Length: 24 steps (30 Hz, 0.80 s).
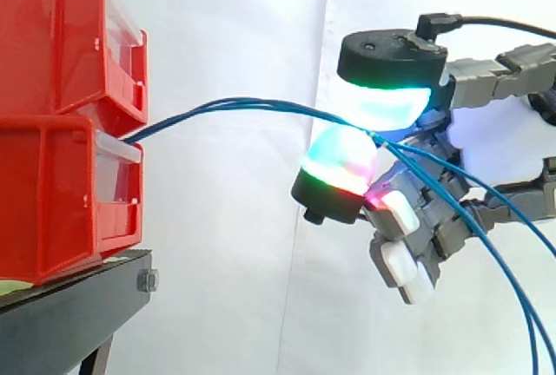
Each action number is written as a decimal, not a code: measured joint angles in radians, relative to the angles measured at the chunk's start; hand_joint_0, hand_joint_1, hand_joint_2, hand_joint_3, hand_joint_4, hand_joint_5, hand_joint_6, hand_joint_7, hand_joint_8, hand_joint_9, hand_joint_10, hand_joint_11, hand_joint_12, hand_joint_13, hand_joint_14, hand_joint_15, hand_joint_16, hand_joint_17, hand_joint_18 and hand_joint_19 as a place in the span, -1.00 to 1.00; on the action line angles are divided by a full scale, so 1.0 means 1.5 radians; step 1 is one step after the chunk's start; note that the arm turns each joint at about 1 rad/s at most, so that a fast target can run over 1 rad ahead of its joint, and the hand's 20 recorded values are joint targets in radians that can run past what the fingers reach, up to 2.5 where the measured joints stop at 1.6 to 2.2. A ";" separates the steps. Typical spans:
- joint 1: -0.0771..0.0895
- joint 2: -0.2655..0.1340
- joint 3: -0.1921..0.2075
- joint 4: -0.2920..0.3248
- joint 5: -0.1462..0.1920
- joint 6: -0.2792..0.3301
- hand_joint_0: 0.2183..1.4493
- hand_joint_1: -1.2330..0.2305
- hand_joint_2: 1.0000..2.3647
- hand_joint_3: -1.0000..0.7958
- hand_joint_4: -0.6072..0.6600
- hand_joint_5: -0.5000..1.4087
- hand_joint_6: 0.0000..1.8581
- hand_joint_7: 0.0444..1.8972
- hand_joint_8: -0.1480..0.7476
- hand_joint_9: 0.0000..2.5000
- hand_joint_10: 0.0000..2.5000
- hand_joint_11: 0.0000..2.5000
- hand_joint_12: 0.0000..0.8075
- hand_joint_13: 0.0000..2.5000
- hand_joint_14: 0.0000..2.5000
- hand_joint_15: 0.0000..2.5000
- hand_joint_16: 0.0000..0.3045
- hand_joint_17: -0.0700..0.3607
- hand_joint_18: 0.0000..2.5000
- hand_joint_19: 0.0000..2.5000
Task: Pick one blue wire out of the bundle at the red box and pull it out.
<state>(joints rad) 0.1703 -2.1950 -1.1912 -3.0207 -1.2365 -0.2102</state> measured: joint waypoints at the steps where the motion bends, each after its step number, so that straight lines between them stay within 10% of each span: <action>1: 0.000 0.000 0.002 -0.001 0.000 0.000 -0.27 -0.39 -0.97 0.01 -0.01 -0.70 0.05 -0.03 0.13 -0.19 -0.99 -0.34 -0.08 -0.22 -0.98 -0.54 -0.76 -0.30 -0.33 -0.58; 10: -0.001 0.000 0.013 -0.028 -0.001 0.000 -0.28 -0.48 -1.00 -0.44 0.17 -0.70 0.04 -0.17 0.08 -0.22 -0.99 -0.34 -0.10 -0.23 -0.98 -0.54 -0.77 -0.31 -0.32 -0.59; 24: -0.002 0.000 0.014 -0.032 -0.001 0.000 -0.39 -0.02 -0.98 -0.22 0.14 -0.68 0.01 -0.05 0.16 -0.13 -0.99 -0.34 -0.08 -0.21 -0.98 -0.52 -0.78 -0.33 -0.37 -0.52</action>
<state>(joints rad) 0.1675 -2.1951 -1.1702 -3.0682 -1.2379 -0.2102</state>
